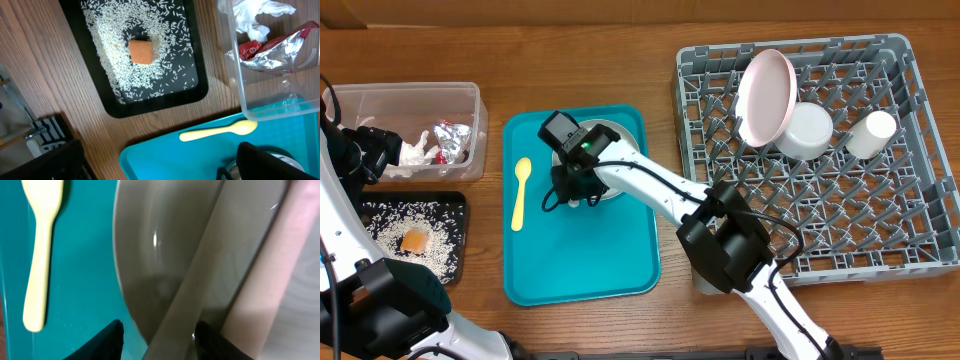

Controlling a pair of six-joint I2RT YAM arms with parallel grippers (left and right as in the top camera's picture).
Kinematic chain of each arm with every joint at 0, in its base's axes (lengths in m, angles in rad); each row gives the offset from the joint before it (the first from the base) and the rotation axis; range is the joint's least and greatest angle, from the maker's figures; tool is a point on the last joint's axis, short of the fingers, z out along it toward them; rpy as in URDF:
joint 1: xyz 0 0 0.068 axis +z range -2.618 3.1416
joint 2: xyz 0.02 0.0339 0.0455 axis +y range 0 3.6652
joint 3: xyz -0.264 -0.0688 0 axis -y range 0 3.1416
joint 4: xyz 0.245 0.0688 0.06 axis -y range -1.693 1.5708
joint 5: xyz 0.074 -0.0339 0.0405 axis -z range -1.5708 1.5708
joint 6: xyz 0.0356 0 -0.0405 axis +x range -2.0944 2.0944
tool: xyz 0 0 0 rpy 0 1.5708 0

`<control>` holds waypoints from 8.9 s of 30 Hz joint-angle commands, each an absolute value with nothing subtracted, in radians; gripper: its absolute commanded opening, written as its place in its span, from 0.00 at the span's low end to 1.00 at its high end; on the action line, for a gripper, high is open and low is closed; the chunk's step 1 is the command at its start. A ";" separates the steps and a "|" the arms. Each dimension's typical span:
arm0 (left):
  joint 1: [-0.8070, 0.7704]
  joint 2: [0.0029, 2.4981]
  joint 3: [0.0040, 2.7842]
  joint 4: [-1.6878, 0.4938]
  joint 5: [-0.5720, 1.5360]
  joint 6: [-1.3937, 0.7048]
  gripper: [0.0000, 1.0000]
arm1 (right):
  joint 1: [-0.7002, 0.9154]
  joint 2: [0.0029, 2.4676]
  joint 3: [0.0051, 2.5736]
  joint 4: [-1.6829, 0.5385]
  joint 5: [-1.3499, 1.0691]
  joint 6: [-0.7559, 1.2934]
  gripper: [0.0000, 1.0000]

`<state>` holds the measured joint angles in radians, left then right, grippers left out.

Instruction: Sort waste into correct bins and load items into the dishwasher rack

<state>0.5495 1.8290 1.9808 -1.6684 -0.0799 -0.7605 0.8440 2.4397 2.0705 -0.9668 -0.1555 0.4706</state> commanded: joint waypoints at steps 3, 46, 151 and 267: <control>0.547 1.821 1.977 -1.667 -0.093 -0.774 1.00 | 0.826 2.460 2.081 -0.958 -0.107 0.484 0.42; 0.547 1.821 1.977 -1.667 -0.093 -0.774 1.00 | 0.780 2.456 2.154 -1.016 -0.226 0.453 0.08; 0.547 1.821 1.977 -1.667 -0.093 -0.775 1.00 | 0.331 2.155 2.093 -1.243 0.019 0.306 0.04; 0.546 1.821 1.977 -1.667 -0.093 -0.774 1.00 | 0.870 2.465 2.016 -0.842 0.216 0.390 0.15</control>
